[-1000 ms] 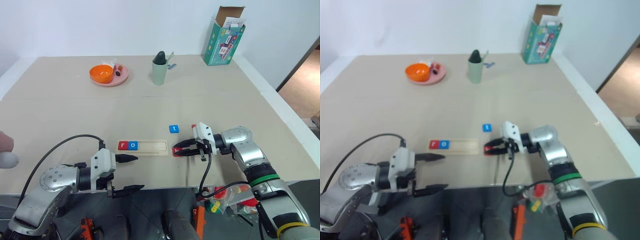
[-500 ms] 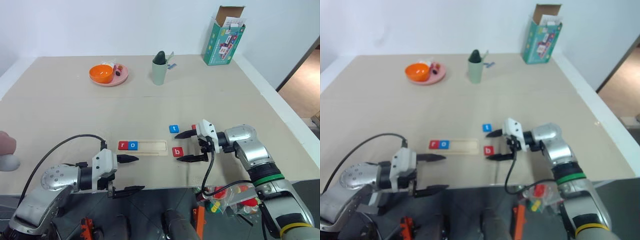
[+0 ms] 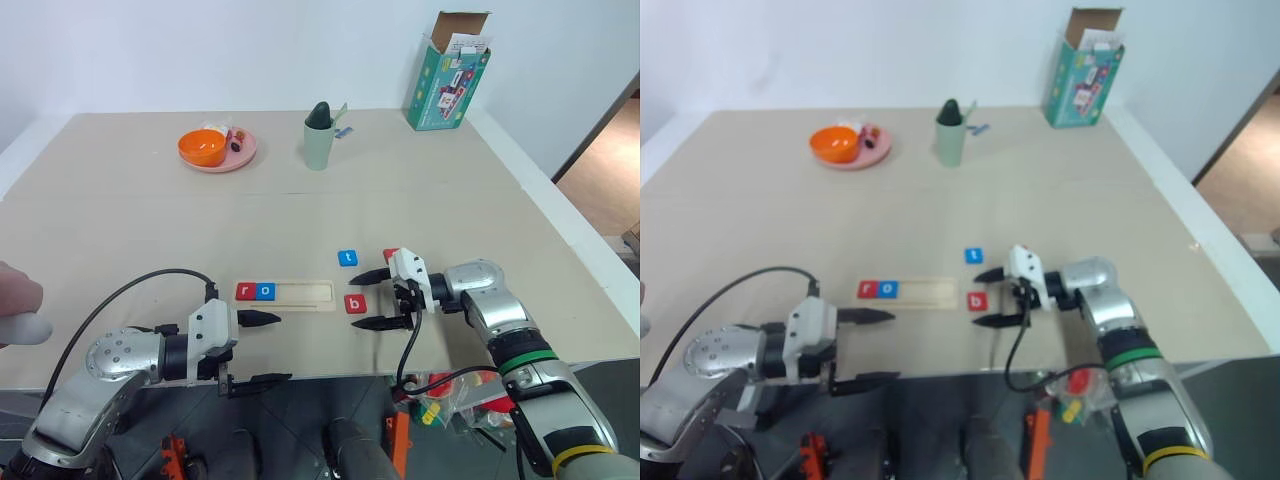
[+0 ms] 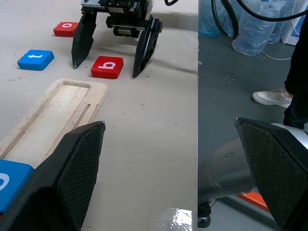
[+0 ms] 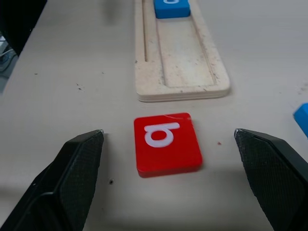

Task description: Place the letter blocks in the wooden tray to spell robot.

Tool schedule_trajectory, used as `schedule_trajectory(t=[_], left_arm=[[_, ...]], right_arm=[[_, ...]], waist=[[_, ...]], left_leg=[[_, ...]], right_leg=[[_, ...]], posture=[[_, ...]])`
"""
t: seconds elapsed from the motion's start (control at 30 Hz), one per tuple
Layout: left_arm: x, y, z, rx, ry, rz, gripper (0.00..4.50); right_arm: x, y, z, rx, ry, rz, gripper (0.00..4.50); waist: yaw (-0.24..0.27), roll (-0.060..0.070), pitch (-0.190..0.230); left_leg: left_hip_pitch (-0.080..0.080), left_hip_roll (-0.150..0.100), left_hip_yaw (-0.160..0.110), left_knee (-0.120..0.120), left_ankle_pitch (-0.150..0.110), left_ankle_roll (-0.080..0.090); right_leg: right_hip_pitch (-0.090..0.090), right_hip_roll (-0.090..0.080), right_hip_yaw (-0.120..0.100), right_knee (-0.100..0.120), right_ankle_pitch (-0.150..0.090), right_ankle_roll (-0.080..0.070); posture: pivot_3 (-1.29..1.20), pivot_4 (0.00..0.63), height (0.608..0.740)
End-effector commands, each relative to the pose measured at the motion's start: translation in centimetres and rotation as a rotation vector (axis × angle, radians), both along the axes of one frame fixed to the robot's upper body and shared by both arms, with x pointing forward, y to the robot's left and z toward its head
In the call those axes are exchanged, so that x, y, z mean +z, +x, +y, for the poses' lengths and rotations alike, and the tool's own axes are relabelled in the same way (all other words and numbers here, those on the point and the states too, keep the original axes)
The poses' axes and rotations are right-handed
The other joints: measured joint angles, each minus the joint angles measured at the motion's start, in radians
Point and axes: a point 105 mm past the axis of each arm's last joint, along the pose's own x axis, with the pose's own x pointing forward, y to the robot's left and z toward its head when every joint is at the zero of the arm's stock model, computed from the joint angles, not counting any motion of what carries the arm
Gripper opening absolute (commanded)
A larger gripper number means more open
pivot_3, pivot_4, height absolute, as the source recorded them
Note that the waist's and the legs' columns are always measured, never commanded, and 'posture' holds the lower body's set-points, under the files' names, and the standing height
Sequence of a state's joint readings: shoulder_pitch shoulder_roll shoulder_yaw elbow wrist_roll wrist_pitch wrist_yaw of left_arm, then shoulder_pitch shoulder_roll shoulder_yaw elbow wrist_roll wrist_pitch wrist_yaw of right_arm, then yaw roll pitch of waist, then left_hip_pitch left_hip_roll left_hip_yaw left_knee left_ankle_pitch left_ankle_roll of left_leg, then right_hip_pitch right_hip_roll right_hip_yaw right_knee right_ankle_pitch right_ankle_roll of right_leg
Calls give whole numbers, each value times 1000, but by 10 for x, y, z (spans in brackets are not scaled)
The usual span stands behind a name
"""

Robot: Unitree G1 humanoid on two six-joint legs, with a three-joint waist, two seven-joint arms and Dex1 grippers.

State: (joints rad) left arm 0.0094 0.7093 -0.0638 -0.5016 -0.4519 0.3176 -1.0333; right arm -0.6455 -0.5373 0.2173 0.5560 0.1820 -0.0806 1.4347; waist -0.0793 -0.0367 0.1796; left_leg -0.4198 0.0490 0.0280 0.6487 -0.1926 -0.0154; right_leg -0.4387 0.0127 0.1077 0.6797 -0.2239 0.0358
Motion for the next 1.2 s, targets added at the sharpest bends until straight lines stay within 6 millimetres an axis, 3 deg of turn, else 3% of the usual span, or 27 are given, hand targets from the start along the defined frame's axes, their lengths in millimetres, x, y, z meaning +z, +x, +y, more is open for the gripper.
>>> schedule_trajectory(t=[0.03, 0.3, 0.87, 1.2], left_arm=[[6, -3, -3, -17, -4, -37, 4500], [7, -2, -2, -15, -2, -39, 4500], [6, 1, -2, -21, 13, -51, 4500], [5, 1, 0, -20, 26, -50, 4500]], right_arm=[[10, 3, 5, 19, 16, -30, 4239], [7, 2, 5, 20, 22, -33, 4239], [22, 1, 9, -17, 184, -25, 4239], [12, -3, 7, 17, 108, -51, 4239]], waist=[[0, 0, 0], [0, 0, 0], [0, 0, 0], [0, 0, 0]], left_leg=[[0, 0, 0, 0, 0, 0], [0, 0, 0, 0, 0, 0], [0, 0, 0, -2, 0, 0], [0, 0, 0, -5, 0, 0]], right_leg=[[0, 0, 0, 0, 0, 0], [0, 0, 0, 0, 0, 0], [-1, 0, 0, 0, 0, 0], [-1, 0, 0, 0, -1, 0]], posture=[[0, 150, 740], [0, 150, 740], [0, 150, 740], [0, 150, 740]])
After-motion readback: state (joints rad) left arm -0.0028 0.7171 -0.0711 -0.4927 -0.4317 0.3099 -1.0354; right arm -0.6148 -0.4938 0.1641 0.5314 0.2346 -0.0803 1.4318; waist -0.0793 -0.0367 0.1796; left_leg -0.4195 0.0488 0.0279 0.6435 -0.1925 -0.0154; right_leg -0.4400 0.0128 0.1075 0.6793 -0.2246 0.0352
